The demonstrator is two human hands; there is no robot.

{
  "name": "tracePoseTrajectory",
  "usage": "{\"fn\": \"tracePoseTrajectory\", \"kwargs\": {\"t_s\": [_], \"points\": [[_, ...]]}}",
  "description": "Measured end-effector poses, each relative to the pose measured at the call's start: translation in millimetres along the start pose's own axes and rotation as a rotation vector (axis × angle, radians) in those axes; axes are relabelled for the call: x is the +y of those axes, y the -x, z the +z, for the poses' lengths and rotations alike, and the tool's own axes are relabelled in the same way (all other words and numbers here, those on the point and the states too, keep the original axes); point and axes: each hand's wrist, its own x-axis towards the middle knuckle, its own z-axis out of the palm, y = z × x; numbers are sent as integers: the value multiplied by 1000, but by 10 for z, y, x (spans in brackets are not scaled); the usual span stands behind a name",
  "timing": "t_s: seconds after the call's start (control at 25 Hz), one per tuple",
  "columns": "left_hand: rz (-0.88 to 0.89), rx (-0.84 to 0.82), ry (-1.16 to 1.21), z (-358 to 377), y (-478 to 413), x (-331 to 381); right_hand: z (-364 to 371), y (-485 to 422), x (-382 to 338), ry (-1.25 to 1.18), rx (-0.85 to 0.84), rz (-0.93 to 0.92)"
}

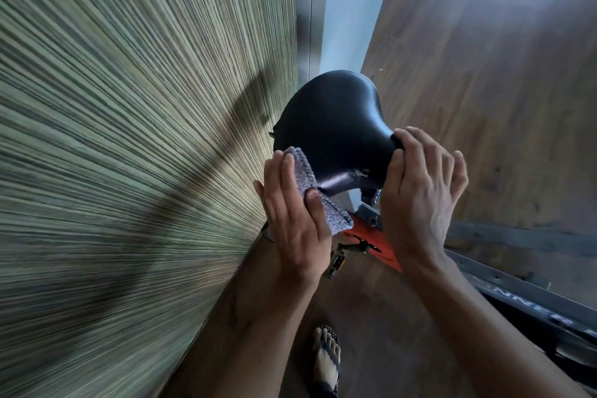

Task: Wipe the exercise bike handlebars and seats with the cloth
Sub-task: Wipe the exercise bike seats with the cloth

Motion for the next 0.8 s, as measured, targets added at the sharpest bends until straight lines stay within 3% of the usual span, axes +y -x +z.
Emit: {"fn": "tracePoseTrajectory", "kwargs": {"t_s": [0.16,0.48,0.56,0.64,0.72,0.8], "points": [[-112,45,150,-5,-90,114,52,78,-137,49,-48,-81],[-360,40,242,-45,-409,-9,40,59,-137,43,-88,-53],[-282,-18,126,-86,-396,50,11,53,-139,39,-107,-47],[-42,-153,-108,-79,-325,158,-31,52,-139,2,-136,-36],[155,-242,-288,5,-348,269,-97,16,-139,-149,-168,44],[227,-271,-332,112,-462,379,-193,-40,-150,-362,-162,162]]}}
